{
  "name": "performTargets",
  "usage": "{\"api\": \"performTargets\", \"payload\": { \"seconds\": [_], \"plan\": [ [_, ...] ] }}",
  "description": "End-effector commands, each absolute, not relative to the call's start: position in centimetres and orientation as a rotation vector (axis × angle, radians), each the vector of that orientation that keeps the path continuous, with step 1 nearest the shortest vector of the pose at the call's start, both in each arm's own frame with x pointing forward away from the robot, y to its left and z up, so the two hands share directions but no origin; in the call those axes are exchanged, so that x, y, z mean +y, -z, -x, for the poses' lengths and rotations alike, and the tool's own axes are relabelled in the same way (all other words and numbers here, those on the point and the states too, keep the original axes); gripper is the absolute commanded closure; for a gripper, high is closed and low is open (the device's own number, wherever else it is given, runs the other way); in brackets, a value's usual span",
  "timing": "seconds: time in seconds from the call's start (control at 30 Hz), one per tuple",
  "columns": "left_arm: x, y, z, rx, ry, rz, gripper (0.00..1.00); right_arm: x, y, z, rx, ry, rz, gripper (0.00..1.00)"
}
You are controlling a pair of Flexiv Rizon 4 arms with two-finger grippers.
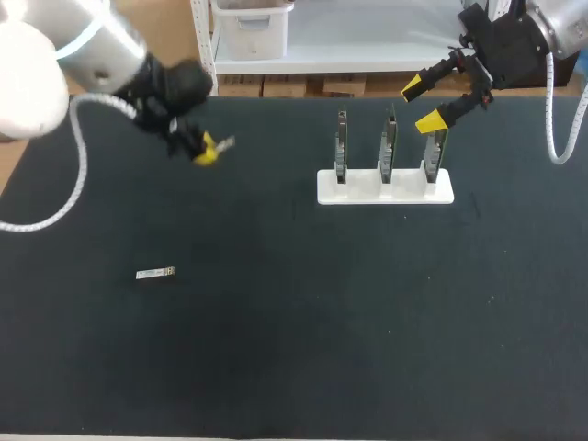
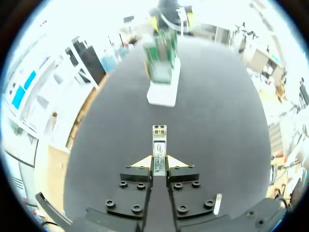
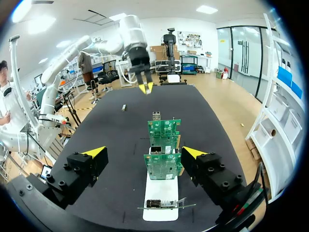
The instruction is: Pick up the optical module with the left hand, and insert it into the network port with the right hand.
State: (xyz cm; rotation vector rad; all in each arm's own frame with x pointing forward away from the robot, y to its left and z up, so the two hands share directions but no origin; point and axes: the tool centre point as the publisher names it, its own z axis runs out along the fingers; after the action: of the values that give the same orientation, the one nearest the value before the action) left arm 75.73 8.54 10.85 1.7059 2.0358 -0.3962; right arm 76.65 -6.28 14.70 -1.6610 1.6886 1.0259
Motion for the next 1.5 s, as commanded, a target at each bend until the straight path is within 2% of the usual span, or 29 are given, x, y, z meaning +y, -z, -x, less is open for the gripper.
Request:
{"api": "performTargets", "payload": {
  "seconds": [0.03,0.37,0.77,1.5],
  "plan": [
    [6.3,-13.6,-78.1,1.731,0.699,-1.427,1.00,-6.3,-14.7,-76.4,1.690,-1.020,1.657,0.00],
    [-3.1,-18.8,-81.7,1.473,0.856,-1.310,1.00,-6.3,-14.7,-76.4,1.690,-1.020,1.657,0.00],
    [-12.2,-20.4,-80.5,1.295,1.063,-1.323,1.00,-6.3,-14.7,-76.4,1.690,-1.020,1.657,0.00],
    [-15.9,-20.0,-77.9,1.261,1.157,-1.228,1.00,-6.3,-14.7,-76.4,1.690,-1.020,1.657,0.00]
  ]
}}
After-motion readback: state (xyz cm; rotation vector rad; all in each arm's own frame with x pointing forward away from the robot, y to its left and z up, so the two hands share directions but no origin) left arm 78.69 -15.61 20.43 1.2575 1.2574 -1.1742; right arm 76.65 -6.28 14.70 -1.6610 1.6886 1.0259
